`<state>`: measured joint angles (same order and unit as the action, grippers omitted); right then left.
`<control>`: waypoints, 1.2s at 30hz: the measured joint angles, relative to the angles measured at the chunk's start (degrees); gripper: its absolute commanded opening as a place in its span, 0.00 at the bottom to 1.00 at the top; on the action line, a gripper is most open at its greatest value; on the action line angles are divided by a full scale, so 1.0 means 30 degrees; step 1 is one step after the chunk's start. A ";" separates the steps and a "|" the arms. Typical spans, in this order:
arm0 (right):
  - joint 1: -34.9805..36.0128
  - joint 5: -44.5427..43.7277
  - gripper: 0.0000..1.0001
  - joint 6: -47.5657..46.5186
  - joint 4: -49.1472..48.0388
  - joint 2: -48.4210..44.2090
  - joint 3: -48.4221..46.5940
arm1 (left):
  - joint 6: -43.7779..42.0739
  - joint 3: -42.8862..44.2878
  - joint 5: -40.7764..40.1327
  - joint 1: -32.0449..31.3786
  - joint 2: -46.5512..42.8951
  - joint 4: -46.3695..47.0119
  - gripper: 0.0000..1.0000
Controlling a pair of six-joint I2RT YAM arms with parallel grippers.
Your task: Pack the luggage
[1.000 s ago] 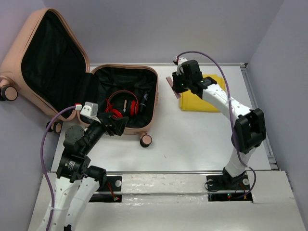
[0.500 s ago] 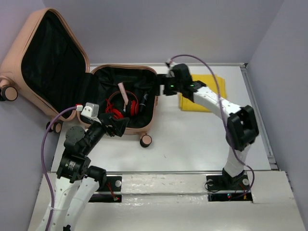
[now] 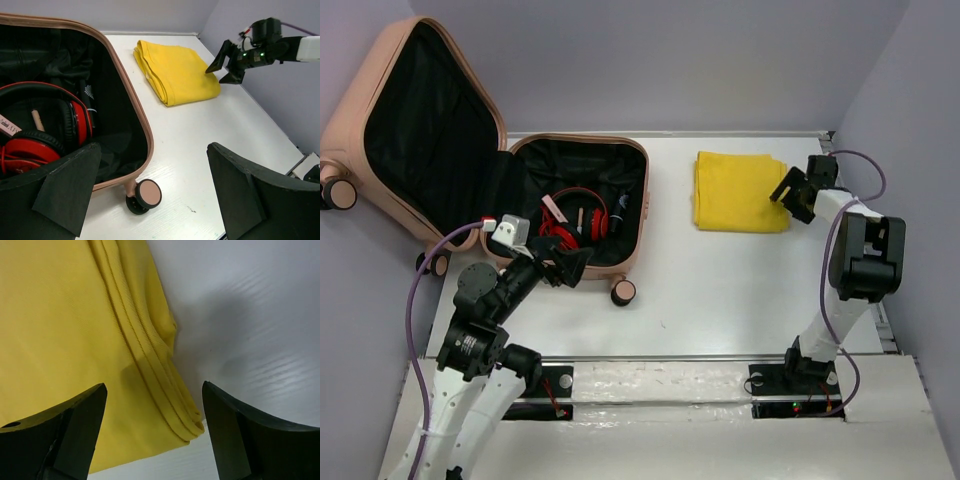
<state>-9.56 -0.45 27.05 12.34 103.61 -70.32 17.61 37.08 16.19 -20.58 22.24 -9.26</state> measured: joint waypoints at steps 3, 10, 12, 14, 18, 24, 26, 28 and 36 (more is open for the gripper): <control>0.0095 0.0634 0.48 0.0080 0.0095 0.1800 0.0000 | 0.0000 0.0000 0.0036 -0.0029 0.0036 0.0000 0.99; 0.0066 0.2936 0.20 0.0882 -0.1902 0.1617 0.1195 | 0.0000 0.0000 0.0809 -0.0029 0.0896 0.0153 0.92; 0.0058 0.3592 0.20 0.1406 -0.3264 0.0561 0.3053 | 0.0029 0.0000 0.1180 -0.0029 0.1071 0.0313 0.80; 0.0219 0.4299 0.21 0.2025 -0.4109 -0.1137 0.5544 | 0.0321 -0.0007 0.1552 -0.0029 0.1217 0.0648 0.67; 0.1610 0.4889 0.25 0.3453 -0.5173 -0.5668 1.0608 | 0.1413 -0.0233 0.2040 -0.0561 0.1967 0.1880 0.57; 0.6586 0.5195 0.75 0.6280 -0.5581 -1.2925 1.6815 | 0.3140 -0.0255 -0.0364 -0.4051 0.4189 0.2514 0.68; 0.6900 0.5020 0.86 0.6878 -0.4459 -1.5555 1.7937 | 0.3636 -0.0240 -0.1479 -0.5501 0.5064 0.2820 0.80; 0.6834 0.4248 0.86 0.6929 -0.2994 -1.7726 1.8061 | 0.4124 -0.0197 -0.3104 -0.7752 0.6441 0.3228 0.86; 0.6798 0.0576 0.86 0.4342 0.1348 -1.8841 1.3376 | 0.5166 0.2630 -0.7956 -1.2611 1.4987 0.4364 0.95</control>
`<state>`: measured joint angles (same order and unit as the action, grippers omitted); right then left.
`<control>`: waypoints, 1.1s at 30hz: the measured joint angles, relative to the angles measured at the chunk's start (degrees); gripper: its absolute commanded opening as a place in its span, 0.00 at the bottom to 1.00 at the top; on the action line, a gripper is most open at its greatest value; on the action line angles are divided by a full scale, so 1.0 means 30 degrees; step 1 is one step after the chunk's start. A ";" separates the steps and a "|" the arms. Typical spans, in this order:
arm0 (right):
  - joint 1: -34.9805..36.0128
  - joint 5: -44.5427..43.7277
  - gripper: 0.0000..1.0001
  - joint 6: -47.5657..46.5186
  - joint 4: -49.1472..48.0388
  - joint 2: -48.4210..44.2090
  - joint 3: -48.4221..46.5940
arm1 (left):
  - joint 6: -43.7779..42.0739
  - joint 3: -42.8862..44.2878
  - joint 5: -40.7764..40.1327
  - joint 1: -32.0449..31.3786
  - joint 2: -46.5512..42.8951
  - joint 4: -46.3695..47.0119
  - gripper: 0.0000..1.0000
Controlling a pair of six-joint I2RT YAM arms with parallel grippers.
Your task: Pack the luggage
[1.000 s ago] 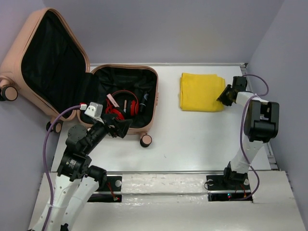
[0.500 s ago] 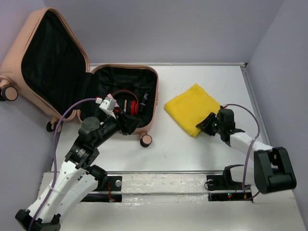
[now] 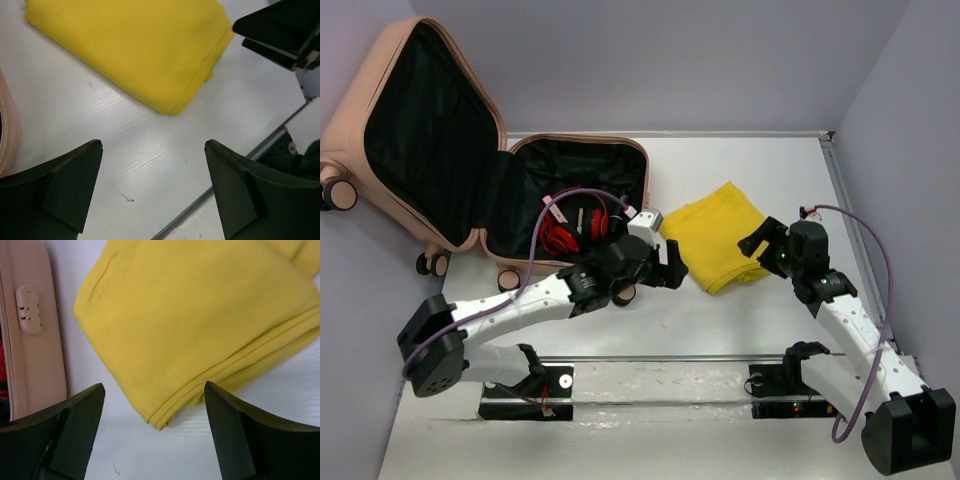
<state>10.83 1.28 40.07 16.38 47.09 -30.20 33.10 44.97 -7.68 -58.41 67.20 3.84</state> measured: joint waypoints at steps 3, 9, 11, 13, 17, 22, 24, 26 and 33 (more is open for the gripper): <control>0.0000 -0.1151 0.88 -0.1064 0.0459 0.1115 -0.1596 | 0.0495 0.0794 -0.1610 -0.0117 0.2324 0.0648 0.97; -0.0109 -0.2310 0.97 -0.2929 0.0940 0.3606 -0.4444 | 0.1960 0.3118 -0.4612 -0.0015 0.7213 0.1370 0.98; -0.0277 -0.2324 1.00 -0.3351 0.0976 0.3708 -0.4823 | 0.2339 0.3934 -0.5158 0.0160 0.8677 0.1362 0.99; -0.0663 -0.2273 1.00 -0.3730 0.1056 0.3708 -0.5071 | 0.2652 0.5071 -0.5479 0.0408 1.0433 0.1290 0.99; -0.2164 -0.1676 1.00 -0.4503 0.1115 0.3883 -0.5479 | 0.2987 0.7089 -0.5559 0.1151 1.3136 0.1224 0.99; -0.4714 -0.0029 1.00 -0.5399 0.1129 0.5122 -0.5799 | 0.3206 0.8335 -0.4954 0.2390 1.5176 0.1224 0.98; -0.5668 0.0940 1.00 -0.5719 0.1158 0.6156 -0.6207 | 0.3366 0.9107 -0.4503 0.2543 1.5846 0.1297 0.98; -0.6506 0.1982 1.00 -0.5952 0.1107 0.7599 -0.6841 | 0.3475 0.9369 -0.4269 0.2681 1.6313 0.1377 0.98; -0.6965 0.4743 1.00 -0.6535 0.0729 1.3406 -0.9486 | 0.3832 1.0134 -0.3657 0.3016 1.7063 0.2033 0.74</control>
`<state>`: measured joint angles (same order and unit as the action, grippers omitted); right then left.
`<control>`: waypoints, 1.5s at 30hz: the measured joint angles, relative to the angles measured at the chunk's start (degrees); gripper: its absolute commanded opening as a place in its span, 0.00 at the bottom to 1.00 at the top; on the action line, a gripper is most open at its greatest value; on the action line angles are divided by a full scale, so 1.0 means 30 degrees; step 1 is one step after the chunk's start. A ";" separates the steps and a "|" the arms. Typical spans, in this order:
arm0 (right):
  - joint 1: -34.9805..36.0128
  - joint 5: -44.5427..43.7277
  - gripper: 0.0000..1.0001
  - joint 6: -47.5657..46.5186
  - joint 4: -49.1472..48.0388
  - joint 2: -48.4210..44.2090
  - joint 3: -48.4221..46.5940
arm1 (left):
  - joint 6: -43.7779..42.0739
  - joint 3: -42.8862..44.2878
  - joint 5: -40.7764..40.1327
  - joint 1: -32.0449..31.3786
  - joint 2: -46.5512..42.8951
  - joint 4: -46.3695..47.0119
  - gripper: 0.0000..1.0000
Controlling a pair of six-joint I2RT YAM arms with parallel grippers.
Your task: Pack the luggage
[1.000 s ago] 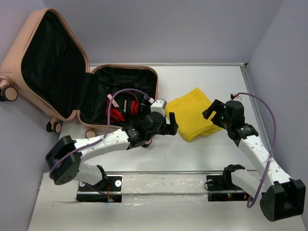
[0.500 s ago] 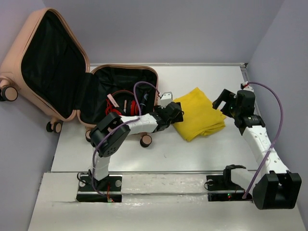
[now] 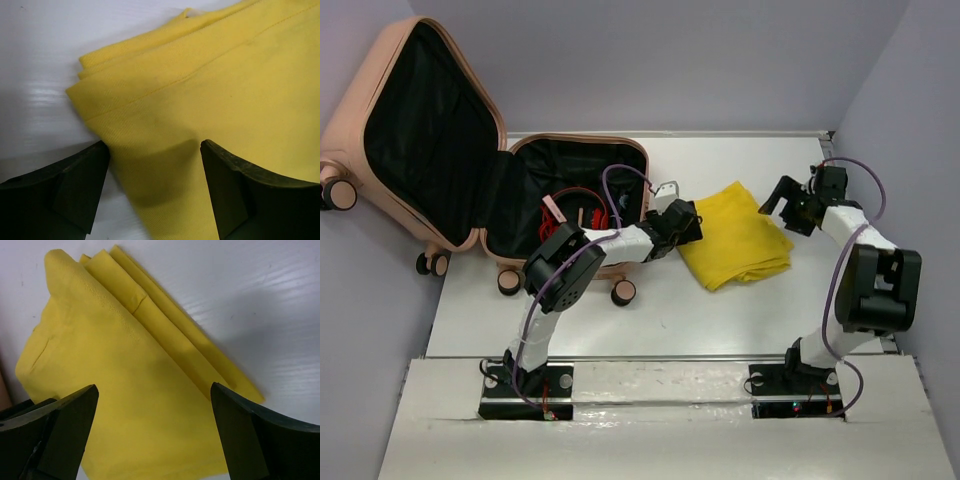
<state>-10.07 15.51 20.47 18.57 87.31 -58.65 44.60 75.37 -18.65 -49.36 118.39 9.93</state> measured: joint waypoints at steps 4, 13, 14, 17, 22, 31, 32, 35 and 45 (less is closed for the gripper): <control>0.0000 0.0947 1.00 -0.0270 -0.0393 0.3220 -0.0969 | 0.0321 0.0073 0.0328 0.0328 0.0423 0.0670 0.61; -0.0029 0.0809 1.00 -0.0262 -0.1909 0.4794 -0.0867 | 0.0612 0.0466 0.1035 0.0546 0.1020 0.1508 0.45; -0.0029 0.0707 1.00 -0.0262 -0.2120 0.4714 -0.0729 | 0.0619 0.0466 0.1086 0.0576 0.1035 0.1545 0.45; -0.0029 -0.0255 1.00 -0.0219 -0.2579 0.4211 -0.0087 | 0.0656 0.0466 0.1297 0.0641 0.1086 0.1690 0.42; 0.0124 -0.3133 1.00 0.0095 -0.2812 0.3271 0.0845 | 0.0743 0.0357 0.1996 0.0736 0.1129 0.2164 0.37; 0.0131 -0.4772 1.00 0.0080 -0.2798 0.3337 0.1056 | 0.0750 0.0124 0.2455 0.0860 0.1129 0.2659 0.26; 0.0131 -0.4641 1.00 0.0022 -0.2754 0.3402 0.0991 | 0.0750 0.0117 0.2492 0.0867 0.1129 0.2681 0.24; 0.0095 -0.2645 0.83 -0.0437 -0.2346 0.4335 -0.0109 | 0.0750 -0.0015 0.2543 0.0874 0.1129 0.2892 0.18; 0.0933 0.0313 0.64 -0.2069 -0.2229 0.5457 -0.1158 | 0.0750 -0.0262 0.2637 0.1100 0.1129 0.3395 0.15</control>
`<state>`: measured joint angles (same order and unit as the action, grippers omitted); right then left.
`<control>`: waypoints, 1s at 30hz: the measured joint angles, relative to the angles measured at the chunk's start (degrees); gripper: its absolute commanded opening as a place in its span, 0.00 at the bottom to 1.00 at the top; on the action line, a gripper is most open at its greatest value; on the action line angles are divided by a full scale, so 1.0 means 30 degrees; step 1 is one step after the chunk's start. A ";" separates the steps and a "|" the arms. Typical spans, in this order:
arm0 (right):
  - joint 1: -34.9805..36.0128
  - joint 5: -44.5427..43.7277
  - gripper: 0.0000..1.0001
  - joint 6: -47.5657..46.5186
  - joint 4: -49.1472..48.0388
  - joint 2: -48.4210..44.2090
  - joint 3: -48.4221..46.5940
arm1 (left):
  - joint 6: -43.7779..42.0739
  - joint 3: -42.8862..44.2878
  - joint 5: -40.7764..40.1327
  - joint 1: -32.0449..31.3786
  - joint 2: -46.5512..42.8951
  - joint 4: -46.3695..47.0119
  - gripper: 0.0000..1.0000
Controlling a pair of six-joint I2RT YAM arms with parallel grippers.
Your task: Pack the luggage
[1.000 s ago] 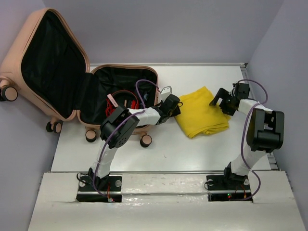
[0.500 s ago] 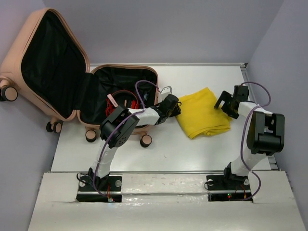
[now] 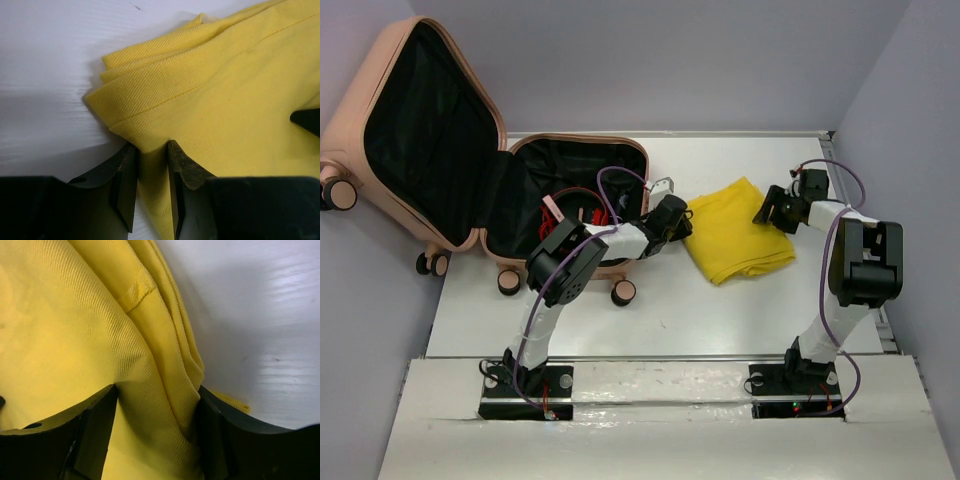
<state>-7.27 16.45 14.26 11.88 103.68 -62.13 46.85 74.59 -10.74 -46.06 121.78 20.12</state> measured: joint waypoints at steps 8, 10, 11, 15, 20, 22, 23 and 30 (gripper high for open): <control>0.0831 0.2280 0.12 0.0036 -0.1931 0.0015 0.1151 | -0.0532 -0.0015 -0.0699 0.0729 -0.0066 -0.0095 0.06; 0.0903 0.2769 0.07 0.0313 -0.2994 -0.0415 0.2040 | -0.0699 -0.0138 -0.0743 0.0801 -0.0146 -0.0051 0.06; 0.0911 0.2892 0.07 0.0488 -0.3359 -0.0612 0.2375 | -0.0772 -0.0182 -0.0743 0.0801 -0.0182 -0.0022 0.06; 0.0954 0.3300 0.07 0.1523 -0.4109 -0.1945 0.3912 | -0.1217 -0.0925 -0.0342 0.0809 -0.0787 0.0211 0.06; 0.2543 0.4707 0.07 0.3104 -0.3133 -0.6426 0.4692 | -0.1472 -0.2135 0.1290 0.0481 -0.3512 -0.0809 0.06; 0.3475 0.4634 0.07 0.3592 -0.2601 -0.7482 0.4422 | -0.1566 -0.2157 0.1923 0.0503 -0.4918 -0.1253 0.06; 0.4014 0.4626 0.07 0.3840 -0.2397 -0.7868 0.4131 | -0.1617 -0.2157 0.2317 0.0561 -0.5639 -0.1406 0.06; 0.7934 0.3774 0.07 0.5727 -0.2353 -0.7235 -0.0182 | -0.1836 -0.2120 0.4007 0.3854 -1.1358 -0.3060 0.06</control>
<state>16.53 27.77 31.44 4.82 81.97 -62.67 41.34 68.23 1.28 -34.50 87.70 10.94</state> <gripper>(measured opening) 0.426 0.315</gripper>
